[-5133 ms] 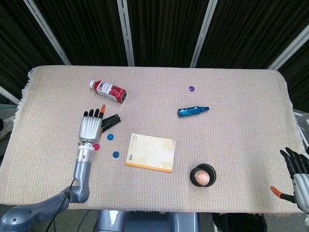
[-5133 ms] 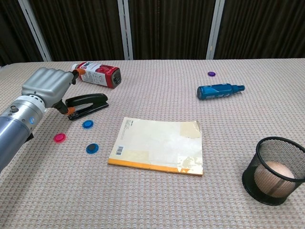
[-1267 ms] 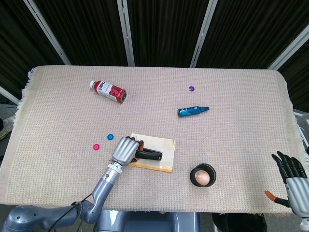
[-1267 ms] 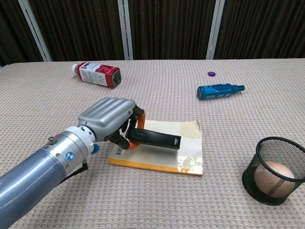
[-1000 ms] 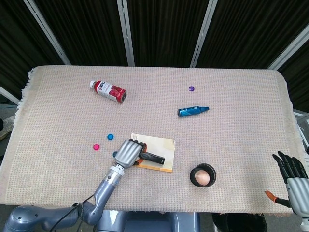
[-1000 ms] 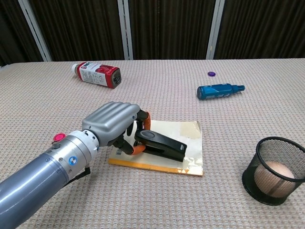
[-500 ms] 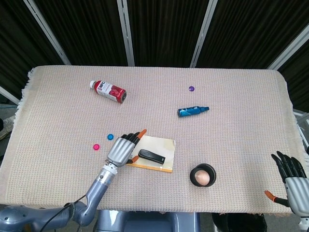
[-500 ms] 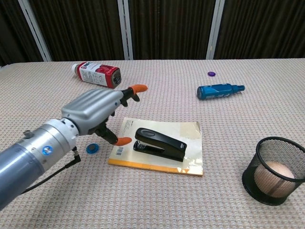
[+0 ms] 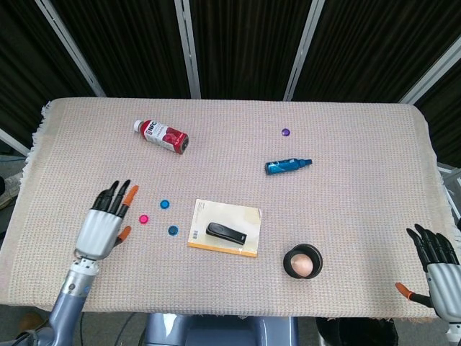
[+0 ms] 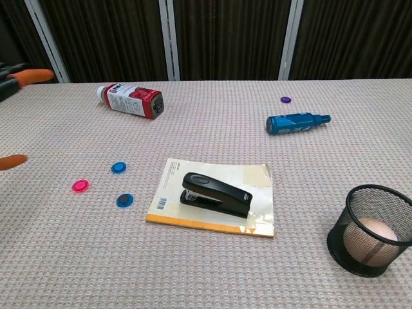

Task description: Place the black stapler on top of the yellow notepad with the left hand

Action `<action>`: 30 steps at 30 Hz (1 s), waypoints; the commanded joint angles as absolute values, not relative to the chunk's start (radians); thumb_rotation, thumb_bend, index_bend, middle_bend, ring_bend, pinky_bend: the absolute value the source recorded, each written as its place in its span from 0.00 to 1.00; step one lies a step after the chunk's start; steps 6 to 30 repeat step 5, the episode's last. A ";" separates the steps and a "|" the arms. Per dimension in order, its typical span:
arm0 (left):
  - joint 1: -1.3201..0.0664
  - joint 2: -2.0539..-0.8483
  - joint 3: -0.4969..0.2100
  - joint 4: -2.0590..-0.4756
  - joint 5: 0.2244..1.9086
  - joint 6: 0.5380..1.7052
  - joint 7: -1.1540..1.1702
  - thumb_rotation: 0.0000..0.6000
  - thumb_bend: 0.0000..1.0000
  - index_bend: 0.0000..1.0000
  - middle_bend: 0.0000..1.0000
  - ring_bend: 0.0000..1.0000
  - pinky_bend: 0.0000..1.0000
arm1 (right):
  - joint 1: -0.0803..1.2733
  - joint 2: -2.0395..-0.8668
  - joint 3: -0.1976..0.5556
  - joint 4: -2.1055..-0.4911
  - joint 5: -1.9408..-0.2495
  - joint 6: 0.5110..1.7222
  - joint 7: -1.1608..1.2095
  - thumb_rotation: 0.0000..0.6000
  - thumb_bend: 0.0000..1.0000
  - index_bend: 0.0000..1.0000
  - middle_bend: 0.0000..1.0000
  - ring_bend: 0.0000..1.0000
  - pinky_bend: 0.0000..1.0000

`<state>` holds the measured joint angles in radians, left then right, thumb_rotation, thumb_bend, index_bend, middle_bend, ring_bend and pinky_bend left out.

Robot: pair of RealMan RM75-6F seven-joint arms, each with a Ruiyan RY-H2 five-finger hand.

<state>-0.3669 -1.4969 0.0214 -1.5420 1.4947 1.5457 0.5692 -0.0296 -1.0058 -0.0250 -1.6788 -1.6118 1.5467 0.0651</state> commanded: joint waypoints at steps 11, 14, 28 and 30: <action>-0.294 -1.374 0.039 -1.642 1.438 1.558 0.535 1.00 0.21 0.00 0.00 0.00 0.19 | -0.025 -1.012 -0.029 -1.681 -1.619 1.537 0.044 1.00 0.06 0.00 0.00 0.00 0.00; -0.294 -1.374 0.039 -1.642 1.438 1.558 0.535 1.00 0.21 0.00 0.00 0.00 0.19 | -0.025 -1.012 -0.029 -1.681 -1.619 1.537 0.044 1.00 0.06 0.00 0.00 0.00 0.00; -0.294 -1.374 0.039 -1.642 1.438 1.558 0.535 1.00 0.21 0.00 0.00 0.00 0.19 | -0.025 -1.012 -0.029 -1.681 -1.619 1.537 0.044 1.00 0.06 0.00 0.00 0.00 0.00; -0.294 -1.374 0.039 -1.642 1.438 1.558 0.535 1.00 0.21 0.00 0.00 0.00 0.19 | -0.025 -1.012 -0.029 -1.681 -1.619 1.537 0.044 1.00 0.06 0.00 0.00 0.00 0.00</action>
